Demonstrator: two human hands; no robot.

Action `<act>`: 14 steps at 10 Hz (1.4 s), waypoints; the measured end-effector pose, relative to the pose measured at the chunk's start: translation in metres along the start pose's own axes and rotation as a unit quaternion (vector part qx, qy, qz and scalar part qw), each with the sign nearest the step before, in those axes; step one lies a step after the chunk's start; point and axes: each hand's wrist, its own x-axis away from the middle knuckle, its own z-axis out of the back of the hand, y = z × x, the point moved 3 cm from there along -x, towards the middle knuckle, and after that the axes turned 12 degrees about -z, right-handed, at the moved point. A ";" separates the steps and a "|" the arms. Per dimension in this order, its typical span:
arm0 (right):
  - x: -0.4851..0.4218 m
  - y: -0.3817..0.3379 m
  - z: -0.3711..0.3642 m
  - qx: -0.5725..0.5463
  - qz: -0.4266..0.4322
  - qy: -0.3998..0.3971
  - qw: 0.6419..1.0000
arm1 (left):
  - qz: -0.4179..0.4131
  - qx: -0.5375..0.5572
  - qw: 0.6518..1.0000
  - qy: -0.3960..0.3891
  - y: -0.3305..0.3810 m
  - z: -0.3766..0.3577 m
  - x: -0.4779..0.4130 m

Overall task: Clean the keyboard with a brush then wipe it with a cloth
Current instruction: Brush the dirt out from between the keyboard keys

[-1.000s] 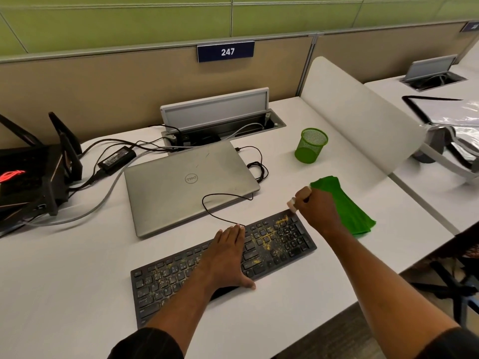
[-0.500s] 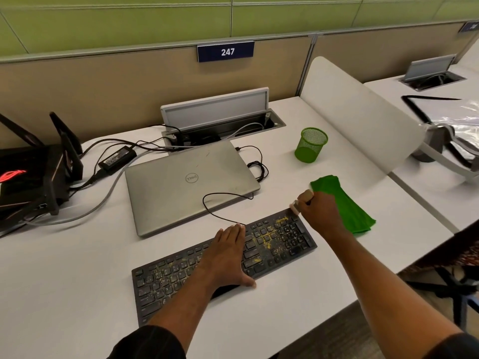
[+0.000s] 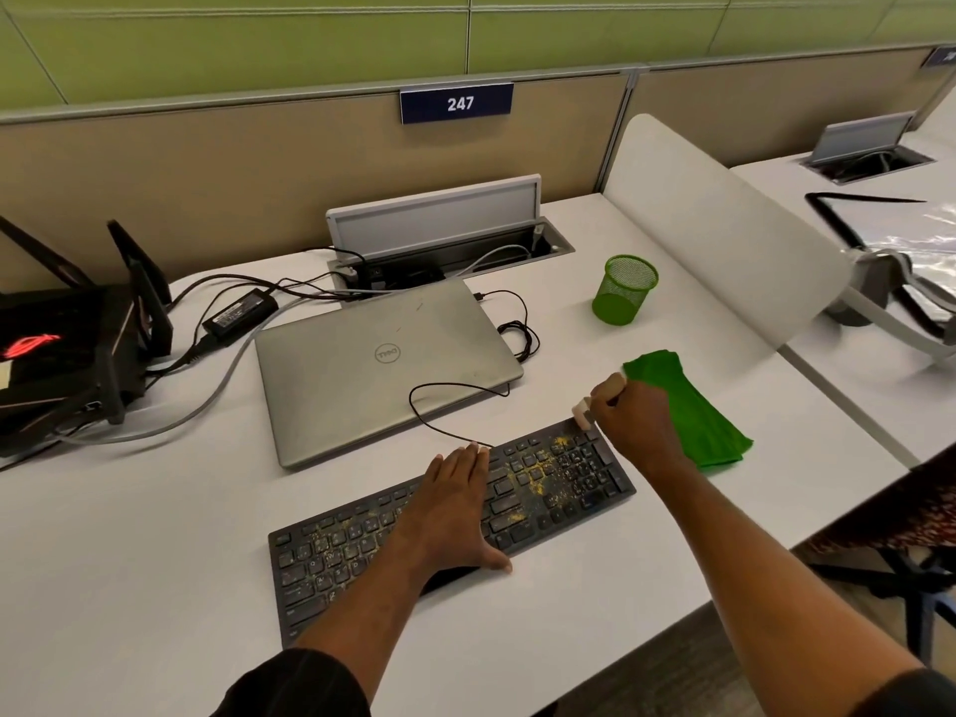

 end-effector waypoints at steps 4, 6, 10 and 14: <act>0.008 -0.014 -0.010 -0.001 0.008 -0.056 0.998 | 0.009 -0.004 1.000 0.009 -0.002 0.000 0.001; 0.003 -0.011 -0.004 0.009 0.017 -0.038 0.999 | 0.009 -0.002 1.000 0.005 -0.003 -0.001 0.001; 0.014 -0.020 -0.002 -0.019 -0.017 -0.056 0.998 | 0.013 0.002 1.000 0.003 -0.002 -0.001 0.001; 0.031 -0.025 -0.014 0.005 -0.005 -0.076 0.997 | 0.015 -0.005 1.000 0.005 0.000 0.001 -0.001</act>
